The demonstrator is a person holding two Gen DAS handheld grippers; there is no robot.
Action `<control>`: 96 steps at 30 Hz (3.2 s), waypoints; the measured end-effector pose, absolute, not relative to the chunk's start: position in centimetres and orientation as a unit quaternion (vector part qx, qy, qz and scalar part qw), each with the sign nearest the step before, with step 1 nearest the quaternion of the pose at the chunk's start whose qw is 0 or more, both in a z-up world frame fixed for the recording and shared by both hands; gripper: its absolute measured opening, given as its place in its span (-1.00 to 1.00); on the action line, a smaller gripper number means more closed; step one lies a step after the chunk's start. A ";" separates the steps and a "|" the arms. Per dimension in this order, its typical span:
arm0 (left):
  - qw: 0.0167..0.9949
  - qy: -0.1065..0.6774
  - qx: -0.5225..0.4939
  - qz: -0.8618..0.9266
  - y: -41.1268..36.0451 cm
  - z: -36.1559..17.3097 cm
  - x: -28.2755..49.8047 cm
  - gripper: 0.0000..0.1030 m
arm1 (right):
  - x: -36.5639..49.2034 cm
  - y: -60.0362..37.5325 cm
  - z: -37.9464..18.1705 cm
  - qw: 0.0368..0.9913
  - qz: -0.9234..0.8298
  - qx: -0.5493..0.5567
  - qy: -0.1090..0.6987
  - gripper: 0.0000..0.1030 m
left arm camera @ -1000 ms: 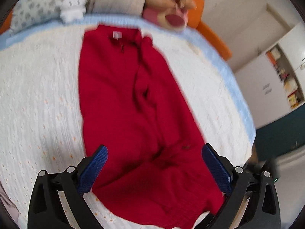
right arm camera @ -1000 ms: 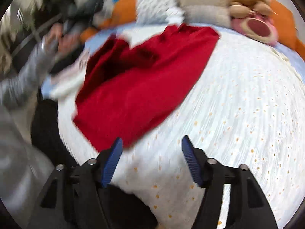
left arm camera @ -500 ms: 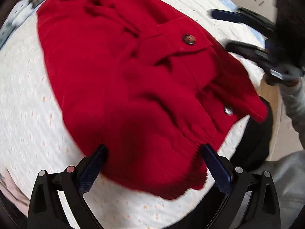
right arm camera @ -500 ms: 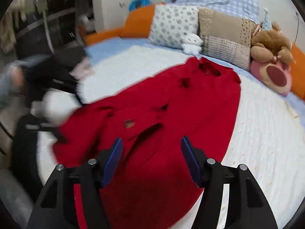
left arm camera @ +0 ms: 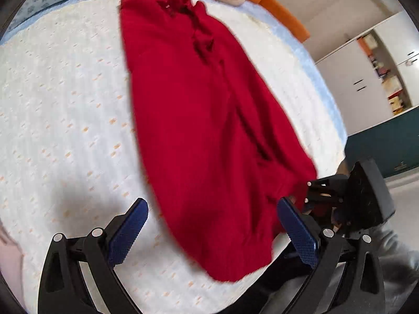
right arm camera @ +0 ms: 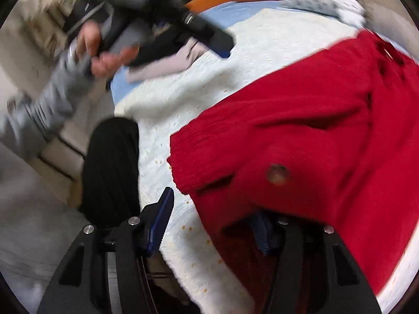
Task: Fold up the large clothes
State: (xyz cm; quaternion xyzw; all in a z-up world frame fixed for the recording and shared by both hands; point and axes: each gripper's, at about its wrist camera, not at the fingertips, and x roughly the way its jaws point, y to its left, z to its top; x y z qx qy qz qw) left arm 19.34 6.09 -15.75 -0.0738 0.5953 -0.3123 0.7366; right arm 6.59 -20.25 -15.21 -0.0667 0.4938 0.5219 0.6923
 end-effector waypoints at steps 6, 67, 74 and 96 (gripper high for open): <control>0.733 0.557 -0.096 -0.379 1.9 -16.4 19.8 0.94 | 8.9 -26.9 -11.9 0.757 0.455 -0.015 0.469 0.09; 0.691 0.629 0.091 -0.346 -5.7 -21.4 15.2 0.83 | 4.7 -23.8 -17.1 0.705 0.449 0.026 0.549 0.20; 0.687 0.621 -0.038 -0.374 -0.9 -14.9 14.9 0.87 | 5.9 -32.7 -12.1 0.719 0.405 0.158 0.542 0.54; 0.592 0.722 -0.248 -0.259 9.7 -25.8 14.8 0.92 | 11.2 -37.0 -22.7 0.578 0.310 0.276 0.702 0.18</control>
